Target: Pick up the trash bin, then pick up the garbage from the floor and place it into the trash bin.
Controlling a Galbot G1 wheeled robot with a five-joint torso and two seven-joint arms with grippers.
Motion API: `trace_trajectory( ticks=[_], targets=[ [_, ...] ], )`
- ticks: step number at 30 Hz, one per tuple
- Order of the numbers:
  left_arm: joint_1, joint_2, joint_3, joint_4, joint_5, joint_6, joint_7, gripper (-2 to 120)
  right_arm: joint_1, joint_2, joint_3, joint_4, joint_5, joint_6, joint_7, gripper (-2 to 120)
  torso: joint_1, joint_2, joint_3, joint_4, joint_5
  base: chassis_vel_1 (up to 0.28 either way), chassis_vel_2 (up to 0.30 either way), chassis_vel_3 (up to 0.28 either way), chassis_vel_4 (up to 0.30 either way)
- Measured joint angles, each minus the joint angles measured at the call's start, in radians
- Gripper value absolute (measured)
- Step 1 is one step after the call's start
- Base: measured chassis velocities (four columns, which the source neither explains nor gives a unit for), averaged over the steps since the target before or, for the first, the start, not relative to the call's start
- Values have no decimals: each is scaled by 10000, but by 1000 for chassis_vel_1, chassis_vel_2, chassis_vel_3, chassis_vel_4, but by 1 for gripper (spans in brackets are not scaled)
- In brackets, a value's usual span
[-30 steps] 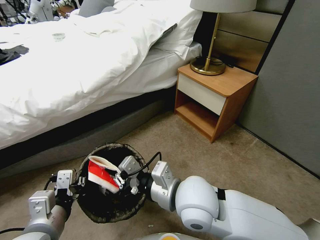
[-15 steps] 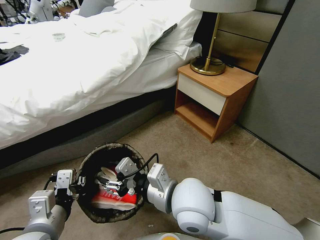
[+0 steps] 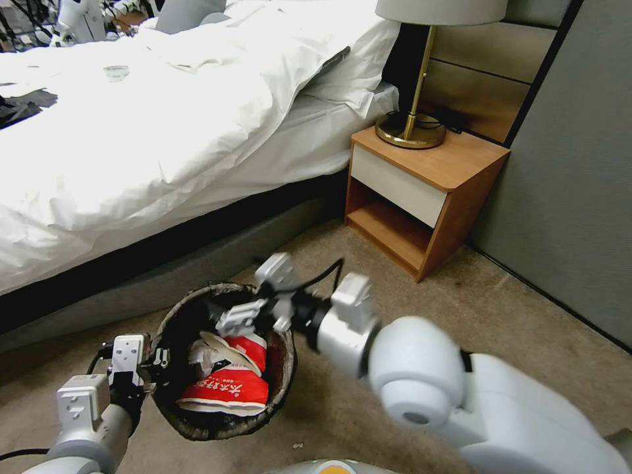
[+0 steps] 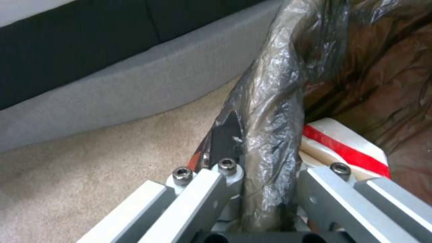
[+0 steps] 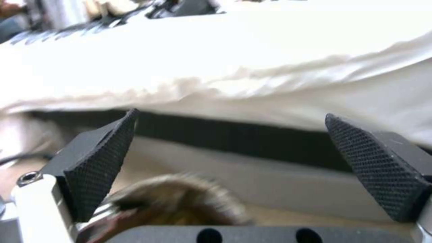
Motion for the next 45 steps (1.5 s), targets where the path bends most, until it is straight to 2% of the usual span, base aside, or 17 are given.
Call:
trace_trajectory(
  ticks=[6, 10, 11, 13, 14, 15, 16, 17, 22, 24, 26, 29, 30, 33, 36, 40, 45],
  targets=[
    [-72, 68, 33, 0, -53, 3, 2, 0, -941, -707, 1618, 453, -158, 458, 232, 100, 0, 0, 0, -3, 1, 0, 0, 0, 0],
    [-88, 80, 41, 0, -70, 3, 10, 0, -1328, -834, 2166, 520, -274, 551, 187, 100, 0, 0, 0, 5, 3, 0, 0, 0, 0],
    [-106, 90, 43, 0, -90, 4, 8, 0, -2118, -995, 3087, 570, -593, 698, 90, 100, 0, 0, 0, -4, -2, 0, 0, 0, 0],
    [-129, 103, 51, 0, -101, 6, 8, 0, -2977, -1095, 3971, 607, -1023, 857, -15, 100, 0, 0, 0, 4, 6, 0, 0, 0, 0],
    [-129, 103, 51, 0, -101, 6, 8, 0, -2977, -1095, 3971, 607, -1023, 857, -15, 100, 0, 0, 0, 4, 6, 0, 0, 0, 0],
    [-155, 110, 60, 0, -115, 9, 14, 0, -3948, -1126, 4892, 620, -1552, 1016, -178, 100, 0, 0, 0, -5, -2, 0, 0, 0, 0],
    [-155, 110, 60, 0, -115, 9, 14, 0, -3948, -1126, 4892, 620, -1552, 1016, -178, 100, 0, 0, 0, -5, -2, 0, 0, 0, 0],
    [-171, 109, 62, 0, -122, 9, 14, 0, -4832, -1070, 5563, 599, -2066, 1162, -208, 100, 0, 0, -1, -3, 3, 0, 0, 0, 0],
    [-185, 141, 17, 0, -217, 10, 18, 0, -7139, -415, 7262, 597, -2962, 1366, -371, 100, 0, 0, -1, -1, -1, 0, 0, 0, 0],
    [-185, 146, 9, 0, -227, 11, 18, 0, -7293, -340, 7377, 586, -3059, 1403, -444, 100, -1, 0, -1, -1, 0, 0, 0, 0, 0],
    [-160, 190, -25, 0, -273, 26, 18, 0, -8359, 315, 8194, 467, -3721, 1750, -1088, 100, 0, -1, -1, -1, -1, 0, 0, 0, 0],
    [-157, 236, -30, 0, -323, 93, 19, 0, -9010, 934, 8710, 330, -4243, 2164, -1689, 100, 0, -1, -1, 0, -2, 0, 0, 0, 0],
    [-157, 236, -30, 0, -323, 93, 19, 0, -9010, 934, 8710, 330, -4243, 2164, -1689, 100, 0, -1, -1, 0, -2, 0, 0, 0, 0],
    [-181, 265, -33, 0, -361, 188, 23, 0, -10064, 2060, 9098, 114, -5470, 3173, -2426, 100, 0, -1, -1, -2, -1, 0, 0, 0, 0],
    [-197, 267, -42, 0, -342, 218, 37, 0, -10576, 2506, 9108, 70, -6086, 3623, -2668, 100, -1, -1, -1, -2, -3, 0, 0, 0, 0],
    [-215, 293, -86, 0, -325, 260, 71, 0, -11351, 3036, 8997, -6, -6912, 4412, -2830, 100, 0, -1, -1, -2, -3, 0, 0, 0, 0],
    [-329, 320, -70, 0, -279, 291, 121, 0, -12041, 3174, 9003, -68, -7199, 5167, -2827, 100, 0, -1, -1, -1, -3, 0, 0, 0, 0]
  ],
)
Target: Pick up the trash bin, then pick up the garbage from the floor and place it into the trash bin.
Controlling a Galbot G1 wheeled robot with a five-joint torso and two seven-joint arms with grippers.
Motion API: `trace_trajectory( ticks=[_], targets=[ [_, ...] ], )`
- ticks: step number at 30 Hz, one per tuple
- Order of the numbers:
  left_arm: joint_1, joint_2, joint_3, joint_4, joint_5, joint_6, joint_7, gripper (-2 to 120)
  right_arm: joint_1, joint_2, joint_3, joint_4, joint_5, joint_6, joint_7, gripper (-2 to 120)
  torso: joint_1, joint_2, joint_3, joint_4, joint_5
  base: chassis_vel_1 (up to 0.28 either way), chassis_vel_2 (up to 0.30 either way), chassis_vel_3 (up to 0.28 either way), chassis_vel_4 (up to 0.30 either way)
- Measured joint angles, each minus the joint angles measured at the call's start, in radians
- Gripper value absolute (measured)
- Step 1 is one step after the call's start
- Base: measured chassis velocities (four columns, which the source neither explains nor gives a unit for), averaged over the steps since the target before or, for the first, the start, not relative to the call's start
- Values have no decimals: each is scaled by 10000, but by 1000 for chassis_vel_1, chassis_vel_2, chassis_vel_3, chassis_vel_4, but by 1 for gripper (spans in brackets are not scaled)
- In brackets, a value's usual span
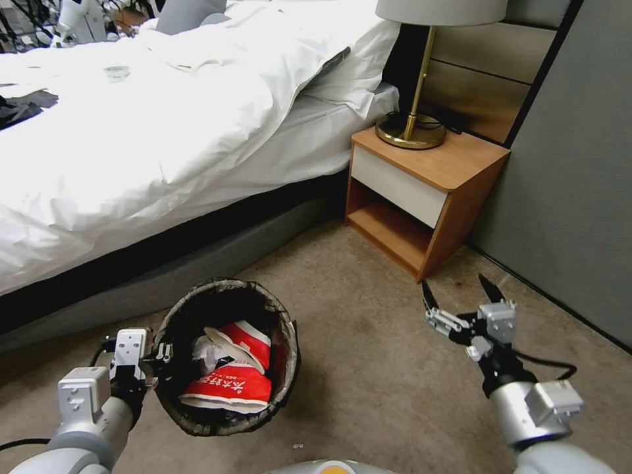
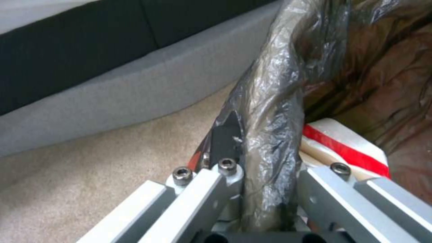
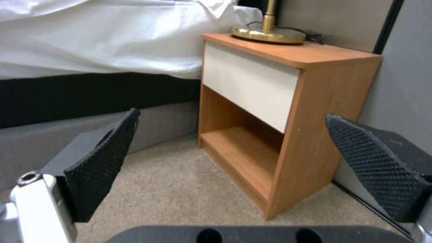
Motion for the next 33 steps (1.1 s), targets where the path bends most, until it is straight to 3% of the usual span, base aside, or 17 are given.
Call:
trace_trajectory(
  ticks=[7, 33],
  targets=[
    [-227, -128, 19, 0, 115, 0, 172, 0, -288, -33, 42, -233, -122, 598, 252, 100, -1, 0, 0, 0, 2, 41, 43, 43, 41],
    [-468, 33, -60, 0, 88, -144, 563, 0, -667, 468, -623, -783, -840, 980, 772, 100, 0, 0, 1, -2, 1, 97, 103, 96, 100]
  ],
)
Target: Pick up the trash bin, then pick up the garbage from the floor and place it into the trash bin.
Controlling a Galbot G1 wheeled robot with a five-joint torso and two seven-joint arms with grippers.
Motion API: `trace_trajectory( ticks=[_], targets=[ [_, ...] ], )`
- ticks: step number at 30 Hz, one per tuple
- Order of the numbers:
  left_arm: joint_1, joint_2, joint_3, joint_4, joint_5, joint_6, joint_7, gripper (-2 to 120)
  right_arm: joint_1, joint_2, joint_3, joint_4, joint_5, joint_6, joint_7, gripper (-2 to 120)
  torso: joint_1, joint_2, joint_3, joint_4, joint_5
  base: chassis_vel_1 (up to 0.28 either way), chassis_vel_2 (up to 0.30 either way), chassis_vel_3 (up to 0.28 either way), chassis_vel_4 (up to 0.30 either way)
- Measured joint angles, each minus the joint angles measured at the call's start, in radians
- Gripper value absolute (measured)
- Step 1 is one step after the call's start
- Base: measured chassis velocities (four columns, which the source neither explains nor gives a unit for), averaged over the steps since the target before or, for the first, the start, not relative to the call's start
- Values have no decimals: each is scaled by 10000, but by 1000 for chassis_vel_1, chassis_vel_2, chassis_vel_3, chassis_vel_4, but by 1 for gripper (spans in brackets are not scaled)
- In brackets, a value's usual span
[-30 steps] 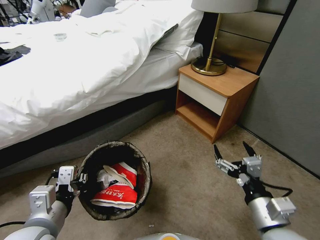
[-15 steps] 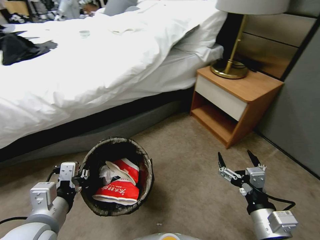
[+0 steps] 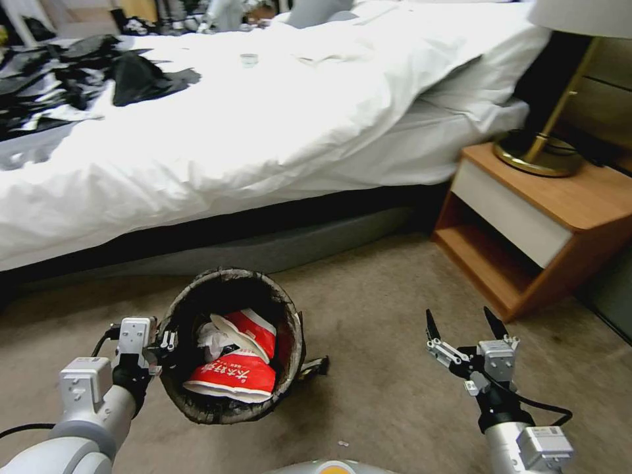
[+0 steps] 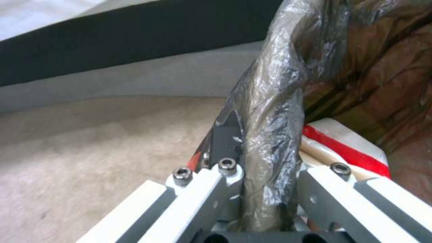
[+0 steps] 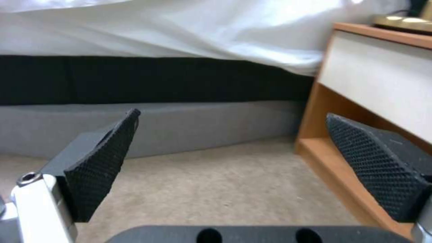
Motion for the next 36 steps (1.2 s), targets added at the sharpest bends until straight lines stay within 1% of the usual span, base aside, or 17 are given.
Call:
trace_trajectory(
  ticks=[14, 26, 34, 36],
  targets=[
    [2, 10, 109, 0, 20, -23, 7, 0, 4, 62, -271, -289, -91, -30, 40, 100, 0, 0, 0, 2, 1, 112, 106, 107, 107],
    [101, 1, 118, 0, 83, -23, 7, 0, 143, -130, -484, -525, -49, -229, 112, 100, 0, 0, 0, 2, 1, 106, 106, 107, 108],
    [175, 6, 120, 0, 124, -23, 6, 0, 172, -442, -363, -640, 197, -286, 159, 100, 0, 0, 1, 2, 1, 105, 101, 100, 109],
    [197, 15, 123, 0, 119, -163, -21, 0, 243, -498, -167, -661, 249, -587, -58, 100, 0, 0, 0, 2, 0, 118, 91, 96, 100]
  ],
)
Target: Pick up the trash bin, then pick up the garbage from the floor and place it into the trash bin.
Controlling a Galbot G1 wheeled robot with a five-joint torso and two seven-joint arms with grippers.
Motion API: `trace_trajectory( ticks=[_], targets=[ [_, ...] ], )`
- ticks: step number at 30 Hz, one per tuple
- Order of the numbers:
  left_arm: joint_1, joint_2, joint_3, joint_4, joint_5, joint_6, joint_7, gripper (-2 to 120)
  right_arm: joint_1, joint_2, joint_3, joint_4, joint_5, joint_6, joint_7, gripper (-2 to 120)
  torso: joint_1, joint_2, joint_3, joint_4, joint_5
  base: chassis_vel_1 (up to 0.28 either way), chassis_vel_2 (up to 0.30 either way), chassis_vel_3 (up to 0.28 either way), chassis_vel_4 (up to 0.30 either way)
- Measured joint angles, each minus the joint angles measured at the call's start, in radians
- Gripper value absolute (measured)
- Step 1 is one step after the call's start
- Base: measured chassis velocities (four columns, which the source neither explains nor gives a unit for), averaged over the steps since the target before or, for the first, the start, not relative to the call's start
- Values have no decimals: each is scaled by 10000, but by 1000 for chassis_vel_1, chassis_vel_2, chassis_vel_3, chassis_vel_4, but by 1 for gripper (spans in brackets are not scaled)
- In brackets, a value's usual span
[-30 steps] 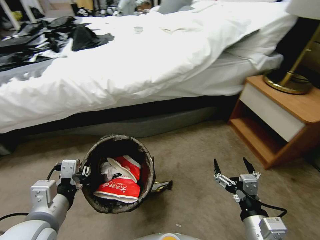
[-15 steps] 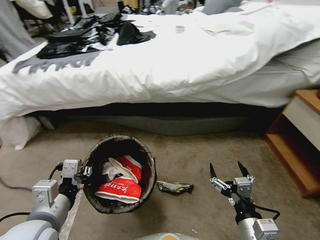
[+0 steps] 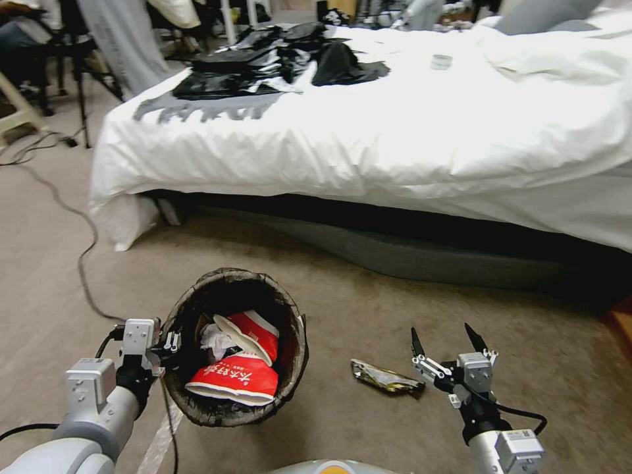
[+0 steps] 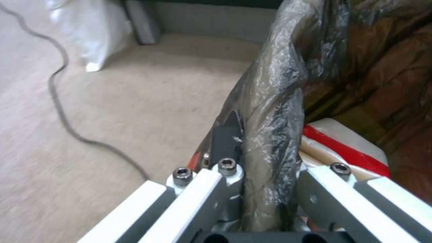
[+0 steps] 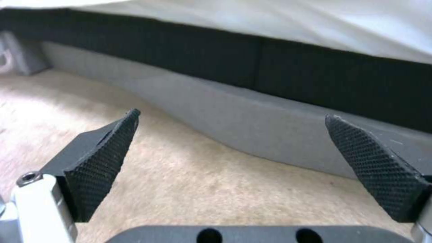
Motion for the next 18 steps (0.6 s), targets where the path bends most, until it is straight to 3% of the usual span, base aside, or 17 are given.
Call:
trace_trajectory(
  ticks=[1, 4, 7, 11, 14, 18],
  targets=[
    [0, 0, 0, 0, 0, 0, 0, 0, 0, 0, 0, 0, 0, 0, 0, 100, 0, 0, 0, 0, 0, 118, 91, 91, 99],
    [50, 20, -13, 0, 41, -157, -51, 0, 427, 35, 680, -83, 91, -1227, -1702, 100, 0, 0, 0, 1, 0, 90, 79, 70, 70],
    [81, 20, -23, 0, 51, -158, -56, 0, 656, -177, 720, -171, 265, -1591, -2010, 100, 0, 0, 0, 1, 1, 26, 57, 37, 17],
    [195, -9, -34, 0, -11, -159, -279, 0, 1469, -1136, 299, -537, 894, -2554, -2008, 100, 0, 0, 0, -6, 4, 0, 0, 0, 0],
    [270, 0, -98, 0, -110, -161, -479, 0, 2471, -2527, -381, -916, 1876, -3504, -1828, 100, 0, 0, 1, 2, 3, 0, 0, 0, 0],
    [286, 59, -132, 0, -185, -159, -564, 0, 3057, -3288, -821, -1228, 2778, -4181, -1771, 100, 0, 0, 1, 2, 3, 0, 0, 0, 0]
  ],
)
